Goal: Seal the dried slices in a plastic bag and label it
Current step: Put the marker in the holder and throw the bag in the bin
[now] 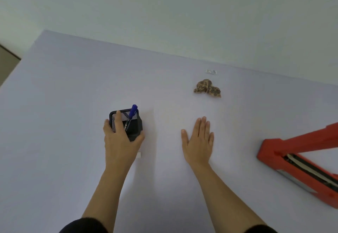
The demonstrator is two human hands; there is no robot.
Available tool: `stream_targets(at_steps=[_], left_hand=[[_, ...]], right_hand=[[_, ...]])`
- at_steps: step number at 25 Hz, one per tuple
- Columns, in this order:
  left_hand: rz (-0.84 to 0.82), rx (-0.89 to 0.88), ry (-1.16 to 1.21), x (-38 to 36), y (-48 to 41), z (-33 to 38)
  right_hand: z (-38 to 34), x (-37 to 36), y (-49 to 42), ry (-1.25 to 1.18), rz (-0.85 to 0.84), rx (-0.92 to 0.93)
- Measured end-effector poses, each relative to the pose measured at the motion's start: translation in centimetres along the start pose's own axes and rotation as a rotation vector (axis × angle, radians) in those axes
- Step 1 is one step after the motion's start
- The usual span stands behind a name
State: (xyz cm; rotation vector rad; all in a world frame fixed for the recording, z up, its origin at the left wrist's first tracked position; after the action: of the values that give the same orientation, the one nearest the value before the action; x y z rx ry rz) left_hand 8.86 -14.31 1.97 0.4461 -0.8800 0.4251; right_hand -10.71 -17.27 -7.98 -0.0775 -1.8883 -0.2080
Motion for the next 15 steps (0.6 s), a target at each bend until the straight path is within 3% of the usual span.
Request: stream_targets(at_steps=[5, 11, 15], left_hand=[[0.04, -0.065, 0.093, -1.6, -3.2, 2.7], [-0.042, -0.333, 0.133, -6.3, -11.6, 13.4], [-0.079, -0.394, 0.108, -9.1, -16.6, 18.7]], right_hand=[[0.0, -0.6, -0.1, 0.031, 0.038, -0.014], [0.0, -0.8, -0.1, 0.043, 0.056, -0.013], [0.2, -1.0, -0.3, 0.041, 0.082, -0.016]])
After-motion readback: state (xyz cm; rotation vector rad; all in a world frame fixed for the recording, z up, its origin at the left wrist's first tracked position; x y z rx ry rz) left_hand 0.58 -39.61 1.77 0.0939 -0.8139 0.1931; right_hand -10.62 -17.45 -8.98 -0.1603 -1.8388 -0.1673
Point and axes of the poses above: each hand's wrist, its own y-axis away from the middle knuckle, its own x-axis out of the back of the hand, z = x × y, the point moved 1 cm from there along -y, towards the middle knuckle, and after that the axes turned 3 degrees about z, right-handed, at the moved point
